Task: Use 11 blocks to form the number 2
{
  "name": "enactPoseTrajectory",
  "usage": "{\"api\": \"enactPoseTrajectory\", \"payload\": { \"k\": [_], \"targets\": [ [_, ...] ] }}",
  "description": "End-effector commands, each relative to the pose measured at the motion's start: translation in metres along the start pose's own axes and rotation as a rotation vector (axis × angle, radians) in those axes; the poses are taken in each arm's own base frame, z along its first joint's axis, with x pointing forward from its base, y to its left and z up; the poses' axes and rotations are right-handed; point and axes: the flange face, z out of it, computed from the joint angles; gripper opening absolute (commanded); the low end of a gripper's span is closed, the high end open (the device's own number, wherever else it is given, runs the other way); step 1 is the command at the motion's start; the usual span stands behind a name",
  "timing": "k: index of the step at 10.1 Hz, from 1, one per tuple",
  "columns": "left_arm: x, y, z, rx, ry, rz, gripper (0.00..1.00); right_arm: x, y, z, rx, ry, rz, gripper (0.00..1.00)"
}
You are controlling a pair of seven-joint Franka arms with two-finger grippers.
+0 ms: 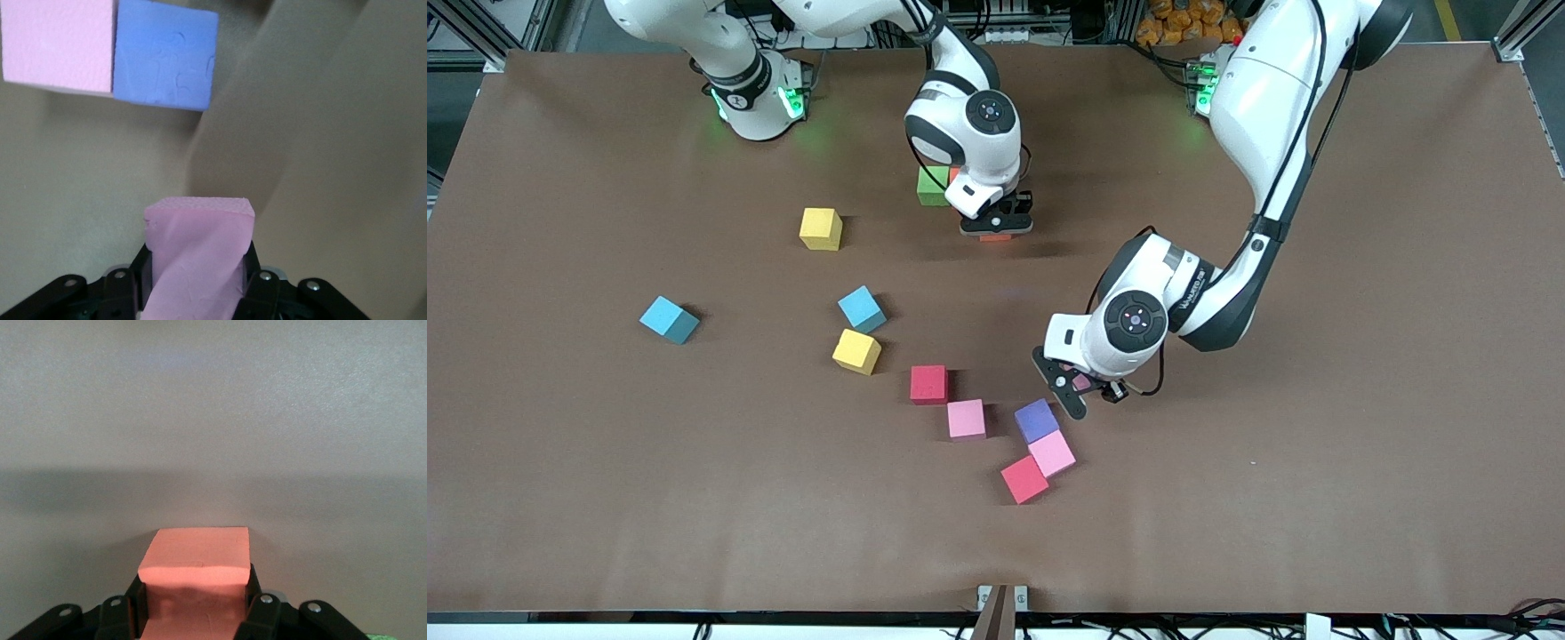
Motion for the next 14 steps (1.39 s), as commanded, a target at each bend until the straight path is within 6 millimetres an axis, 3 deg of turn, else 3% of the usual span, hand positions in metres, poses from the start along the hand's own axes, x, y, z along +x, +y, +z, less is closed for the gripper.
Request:
{"api": "enactPoseTrajectory", "payload": {
  "k": [1,2,8,10,11,12,13,14],
  "targets": [
    [0.002,0.015,-0.007,0.009,-0.016,-0.166,0.01,-0.009,-0.003,0.004,0.01,0.006,0.018,0.0],
    [0.007,0.026,-0.008,0.018,-0.015,-0.241,0.01,-0.009,-0.003,0.004,0.01,0.006,0.02,0.0],
    [0.009,0.031,-0.003,0.004,-0.017,-0.355,0.01,-0.009,0.0,0.006,-0.008,0.024,-0.014,0.0],
    [0.016,0.048,-0.004,0.006,-0.016,-0.407,0.01,-0.011,0.003,0.009,-0.016,0.022,-0.019,0.0],
    [0.015,0.046,-0.004,0.009,-0.016,-0.41,0.02,-0.011,0.003,0.009,-0.016,0.022,-0.014,0.0],
    [0.015,0.046,-0.004,0.011,-0.017,-0.407,0.02,-0.011,0.004,0.009,-0.02,0.02,-0.012,0.23],
    [0.016,0.047,-0.004,0.008,-0.016,-0.41,0.02,-0.011,0.004,0.009,-0.022,0.021,-0.014,0.75],
    [0.016,0.048,-0.004,0.003,-0.016,-0.416,0.02,-0.011,0.004,0.008,-0.023,0.025,-0.019,1.0]
  ]
}}
